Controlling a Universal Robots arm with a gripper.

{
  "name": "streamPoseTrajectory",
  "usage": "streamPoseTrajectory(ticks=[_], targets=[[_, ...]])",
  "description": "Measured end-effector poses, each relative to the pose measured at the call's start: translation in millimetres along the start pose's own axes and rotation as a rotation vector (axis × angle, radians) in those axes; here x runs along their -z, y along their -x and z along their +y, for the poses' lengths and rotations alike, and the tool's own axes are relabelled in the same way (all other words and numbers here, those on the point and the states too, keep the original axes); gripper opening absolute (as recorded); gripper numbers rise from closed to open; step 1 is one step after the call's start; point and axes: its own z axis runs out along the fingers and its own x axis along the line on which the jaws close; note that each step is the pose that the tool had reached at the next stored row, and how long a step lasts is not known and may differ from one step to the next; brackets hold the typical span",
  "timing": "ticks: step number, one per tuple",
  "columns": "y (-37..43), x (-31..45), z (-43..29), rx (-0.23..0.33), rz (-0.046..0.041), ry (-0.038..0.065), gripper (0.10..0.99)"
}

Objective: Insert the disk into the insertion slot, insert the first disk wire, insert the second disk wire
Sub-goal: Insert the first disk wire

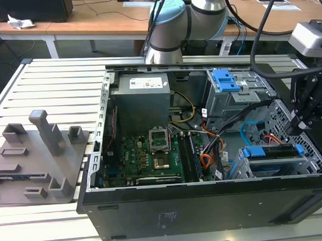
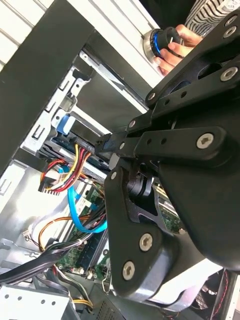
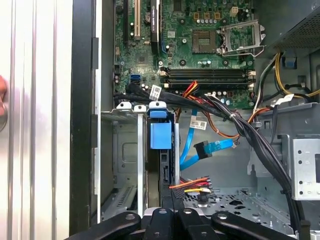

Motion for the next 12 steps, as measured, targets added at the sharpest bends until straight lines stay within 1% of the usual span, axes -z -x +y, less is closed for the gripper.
streamPoseTrajectory(ticks=[2, 4, 6, 7, 10, 12], targets=[[-0.1, -0.3, 4.4, 0.000, 0.0000, 0.000, 0.106], [-0.2, -0.8, 11.1, 0.000, -0.0001, 0.000, 0.106], [-0.2, -1.0, 14.6, 0.000, 0.0000, 0.000, 0.106], [-0.3, -1.3, 18.6, 0.000, -0.0001, 0.000, 0.106], [-0.4, -1.7, 24.6, 0.000, 0.0000, 0.000, 0.106], [-0.5, -1.9, 26.7, 0.000, -0.0001, 0.000, 0.106]])
